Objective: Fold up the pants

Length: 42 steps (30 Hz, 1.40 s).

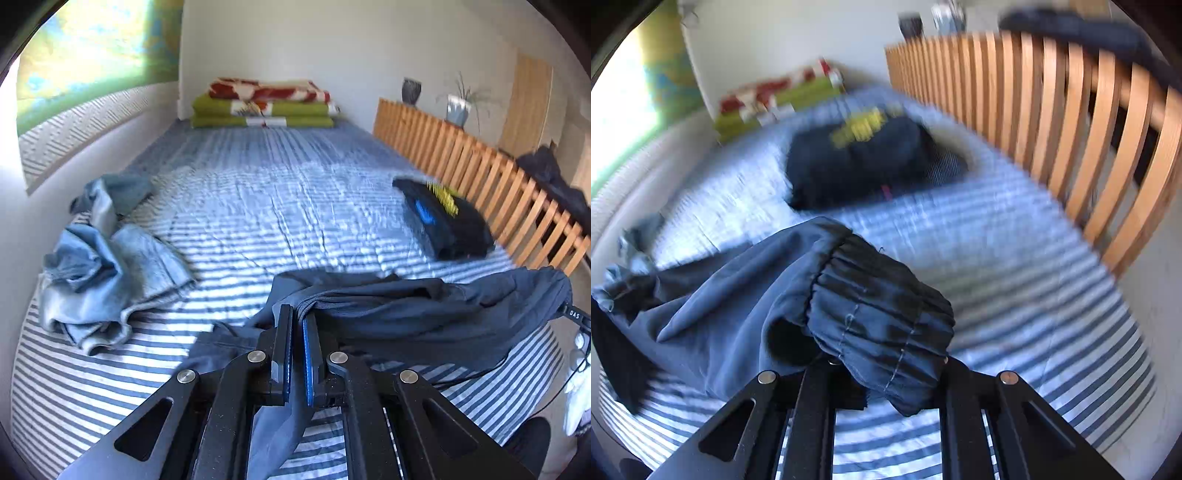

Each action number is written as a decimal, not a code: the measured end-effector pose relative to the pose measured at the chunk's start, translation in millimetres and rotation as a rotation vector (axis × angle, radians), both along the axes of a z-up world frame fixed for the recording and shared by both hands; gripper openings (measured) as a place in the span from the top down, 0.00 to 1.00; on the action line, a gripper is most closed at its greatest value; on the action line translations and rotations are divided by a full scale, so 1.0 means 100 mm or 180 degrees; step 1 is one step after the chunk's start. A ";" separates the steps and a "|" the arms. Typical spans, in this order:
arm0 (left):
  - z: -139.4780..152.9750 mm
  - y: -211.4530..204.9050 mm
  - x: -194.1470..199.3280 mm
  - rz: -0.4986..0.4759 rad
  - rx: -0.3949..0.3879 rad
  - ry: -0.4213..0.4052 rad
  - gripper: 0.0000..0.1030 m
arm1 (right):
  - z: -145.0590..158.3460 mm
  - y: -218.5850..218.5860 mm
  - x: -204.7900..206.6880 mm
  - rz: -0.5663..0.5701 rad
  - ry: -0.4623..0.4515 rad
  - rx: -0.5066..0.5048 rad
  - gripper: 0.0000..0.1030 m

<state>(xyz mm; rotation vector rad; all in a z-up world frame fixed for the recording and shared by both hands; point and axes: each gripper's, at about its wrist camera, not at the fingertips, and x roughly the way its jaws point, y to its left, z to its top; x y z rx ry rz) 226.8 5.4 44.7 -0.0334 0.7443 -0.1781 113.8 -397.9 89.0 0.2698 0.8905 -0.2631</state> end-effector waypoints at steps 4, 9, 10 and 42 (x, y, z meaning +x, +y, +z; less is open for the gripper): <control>0.62 0.33 -0.54 0.0070 -0.0137 -0.0392 0.95 | 0.79 0.21 -0.17 0.0065 -0.0496 -0.0146 0.89; 1.30 0.55 -1.34 0.0084 -0.0094 -0.0857 0.95 | 1.50 0.48 -0.46 0.0195 -0.0921 -0.0218 0.89; 1.41 0.58 -1.48 0.0087 -0.0085 -0.0936 0.96 | 1.62 0.52 -0.52 0.0234 -0.0981 -0.0236 0.89; -1.25 -0.56 -0.01 -0.1057 0.1416 0.0790 0.44 | -0.63 0.35 0.92 0.0490 0.0849 0.0294 0.66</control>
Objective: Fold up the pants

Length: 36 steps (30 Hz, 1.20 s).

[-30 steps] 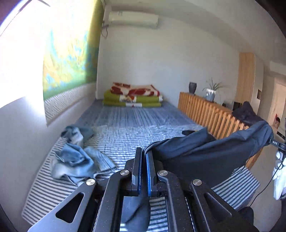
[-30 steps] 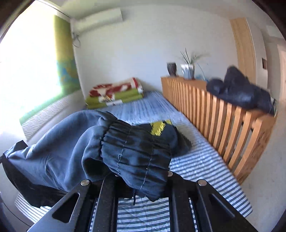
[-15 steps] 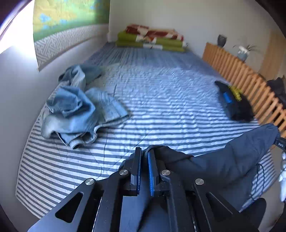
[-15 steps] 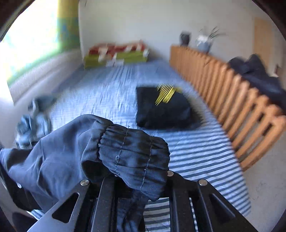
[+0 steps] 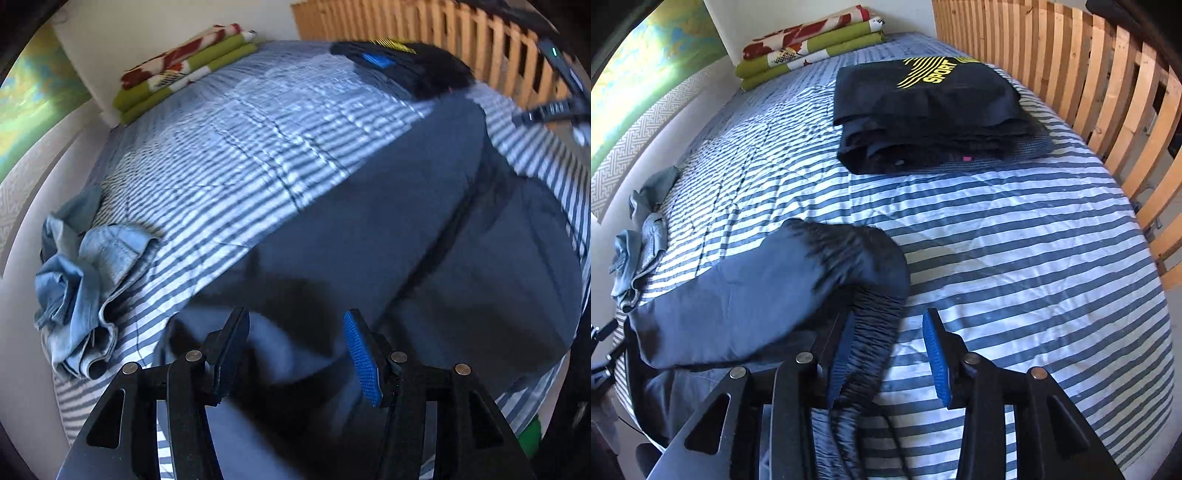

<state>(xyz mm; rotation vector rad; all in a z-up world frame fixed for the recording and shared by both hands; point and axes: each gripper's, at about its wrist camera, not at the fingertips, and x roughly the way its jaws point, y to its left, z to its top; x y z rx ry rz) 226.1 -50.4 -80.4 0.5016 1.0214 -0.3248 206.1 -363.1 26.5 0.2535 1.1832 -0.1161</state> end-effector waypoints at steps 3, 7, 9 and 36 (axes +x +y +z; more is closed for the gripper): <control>-0.30 -0.13 0.09 -0.0092 0.0111 0.0183 0.45 | 0.02 -0.08 0.01 0.0012 -0.0010 -0.0026 0.66; -0.37 -0.08 0.28 0.0106 -0.0001 0.0297 0.99 | -0.06 -0.06 0.00 0.0119 0.0052 -0.0013 0.64; -0.30 -0.01 0.36 0.0128 -0.0143 0.0266 0.99 | -0.16 -0.03 0.04 0.0163 0.0114 -0.0002 0.63; 0.82 1.20 0.69 0.1298 -0.0694 -0.0461 0.81 | 0.19 0.00 0.29 0.0147 -0.0602 0.0315 0.63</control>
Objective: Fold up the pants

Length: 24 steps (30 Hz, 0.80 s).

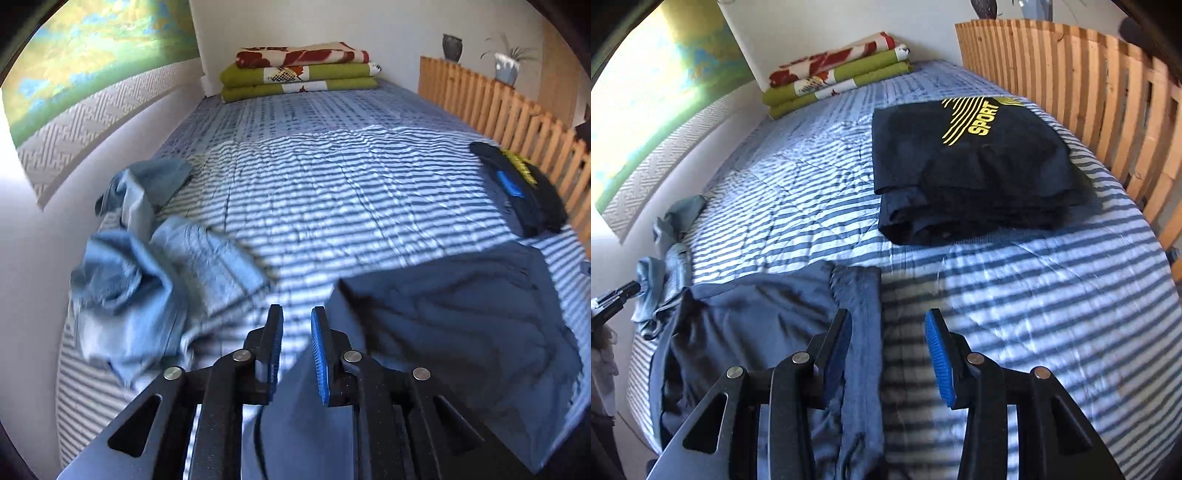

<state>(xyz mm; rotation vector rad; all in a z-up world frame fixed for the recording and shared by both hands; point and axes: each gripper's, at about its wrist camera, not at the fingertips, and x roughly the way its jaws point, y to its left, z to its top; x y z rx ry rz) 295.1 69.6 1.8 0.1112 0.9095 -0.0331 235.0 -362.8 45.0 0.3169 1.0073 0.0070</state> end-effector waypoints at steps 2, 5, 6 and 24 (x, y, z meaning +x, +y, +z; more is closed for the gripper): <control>-0.01 0.16 -0.42 0.0024 -0.0048 0.0030 0.77 | 0.11 0.01 -0.31 0.0016 -0.0121 -0.0029 0.63; -0.15 0.32 -1.03 0.0060 -0.0218 0.0198 0.60 | 0.15 0.05 -0.74 0.0003 -0.0109 -0.0135 0.63; -0.22 0.34 -1.23 0.0061 -0.0270 0.0252 0.54 | 0.13 0.06 -0.83 -0.0006 -0.0053 -0.0141 0.63; -1.41 0.11 -2.01 0.0298 -0.0533 0.0844 0.23 | -0.69 0.52 -1.09 -0.0048 0.0748 0.0286 0.48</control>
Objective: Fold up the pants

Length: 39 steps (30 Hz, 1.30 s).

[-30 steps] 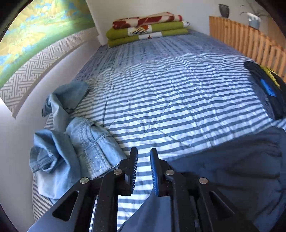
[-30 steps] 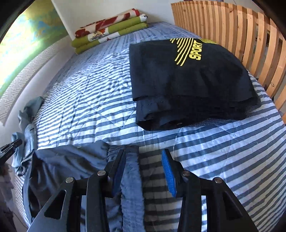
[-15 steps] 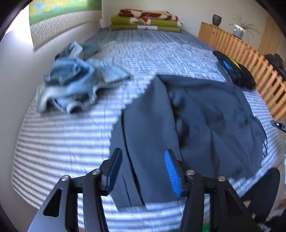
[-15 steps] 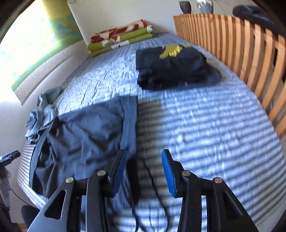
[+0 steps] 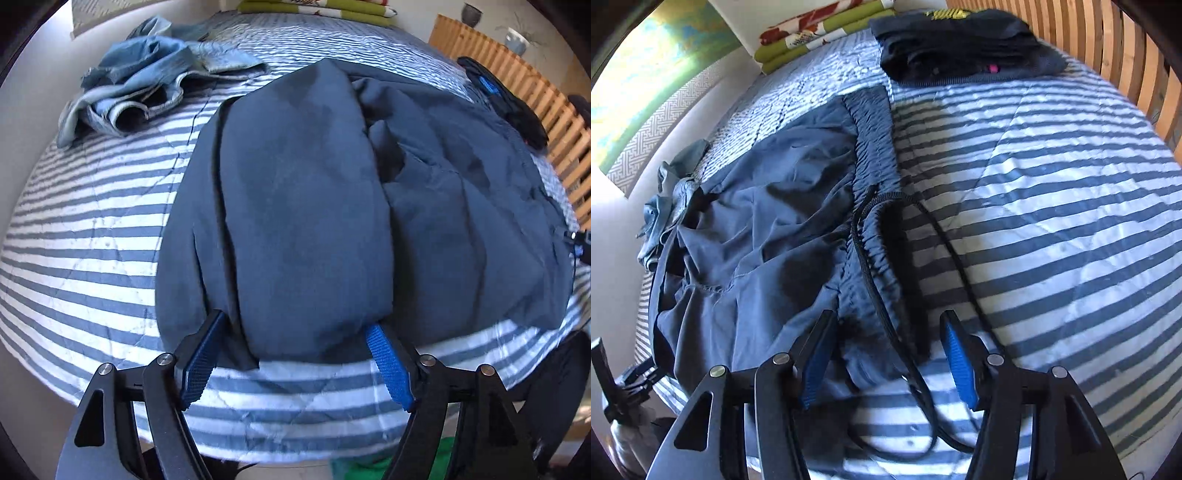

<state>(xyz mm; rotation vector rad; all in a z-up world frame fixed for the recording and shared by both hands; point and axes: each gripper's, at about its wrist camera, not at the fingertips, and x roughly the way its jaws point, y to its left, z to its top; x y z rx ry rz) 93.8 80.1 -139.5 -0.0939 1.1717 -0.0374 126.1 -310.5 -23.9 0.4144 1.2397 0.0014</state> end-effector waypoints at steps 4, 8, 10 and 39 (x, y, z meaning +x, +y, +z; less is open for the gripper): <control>0.06 0.15 0.17 0.0100 0.0025 0.0056 0.88 | 0.03 0.11 0.07 0.0041 -0.0052 -0.0327 0.85; 0.52 0.39 0.14 0.0136 -0.0064 -0.0204 0.94 | 0.31 -0.09 -0.03 -0.0091 -0.0279 -0.0457 0.92; 0.88 0.51 0.13 0.0126 -0.0176 -0.0370 0.94 | 0.52 -0.23 -0.10 -0.0156 -0.0438 -0.0544 0.92; 1.19 1.77 0.54 0.0756 0.0181 -0.0473 0.33 | 1.14 -0.37 -0.31 -0.0429 -0.0412 -0.1205 0.79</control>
